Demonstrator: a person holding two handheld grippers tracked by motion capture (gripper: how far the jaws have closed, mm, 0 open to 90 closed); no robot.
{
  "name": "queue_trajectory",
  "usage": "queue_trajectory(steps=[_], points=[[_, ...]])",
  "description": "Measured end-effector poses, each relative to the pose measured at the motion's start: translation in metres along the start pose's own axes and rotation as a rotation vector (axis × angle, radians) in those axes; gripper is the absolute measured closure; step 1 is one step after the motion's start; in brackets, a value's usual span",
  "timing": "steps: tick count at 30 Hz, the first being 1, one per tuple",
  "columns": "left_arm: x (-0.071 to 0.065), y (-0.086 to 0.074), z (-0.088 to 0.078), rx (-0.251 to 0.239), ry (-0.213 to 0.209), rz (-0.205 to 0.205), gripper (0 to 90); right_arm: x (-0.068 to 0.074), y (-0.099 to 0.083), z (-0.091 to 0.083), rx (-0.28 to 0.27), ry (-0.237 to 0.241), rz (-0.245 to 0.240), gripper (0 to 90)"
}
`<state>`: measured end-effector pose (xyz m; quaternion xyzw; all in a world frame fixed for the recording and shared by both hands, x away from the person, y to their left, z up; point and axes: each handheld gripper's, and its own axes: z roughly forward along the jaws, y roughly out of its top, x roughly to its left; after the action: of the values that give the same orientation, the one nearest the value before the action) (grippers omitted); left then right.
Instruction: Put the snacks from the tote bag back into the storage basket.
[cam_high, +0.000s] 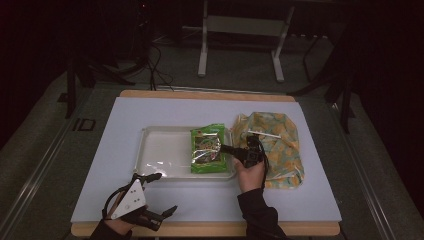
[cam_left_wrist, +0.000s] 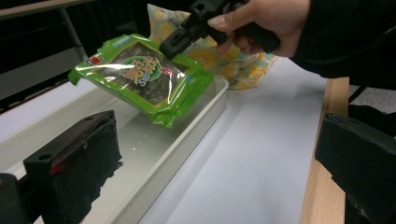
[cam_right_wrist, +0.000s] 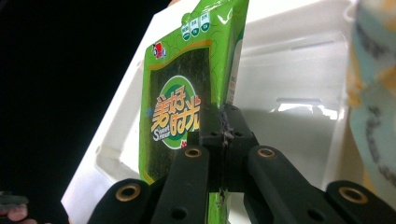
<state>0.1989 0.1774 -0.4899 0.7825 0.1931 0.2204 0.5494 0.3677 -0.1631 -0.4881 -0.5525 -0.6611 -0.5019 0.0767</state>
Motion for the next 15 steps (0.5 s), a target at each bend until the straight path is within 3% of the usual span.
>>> queue_trajectory(steps=[15], points=[[0.0, 0.0, 0.001, 0.001, 0.0, -0.003, 0.5, -0.011, -0.015, 0.005, 0.025, -0.014, 0.03, 89.1]])
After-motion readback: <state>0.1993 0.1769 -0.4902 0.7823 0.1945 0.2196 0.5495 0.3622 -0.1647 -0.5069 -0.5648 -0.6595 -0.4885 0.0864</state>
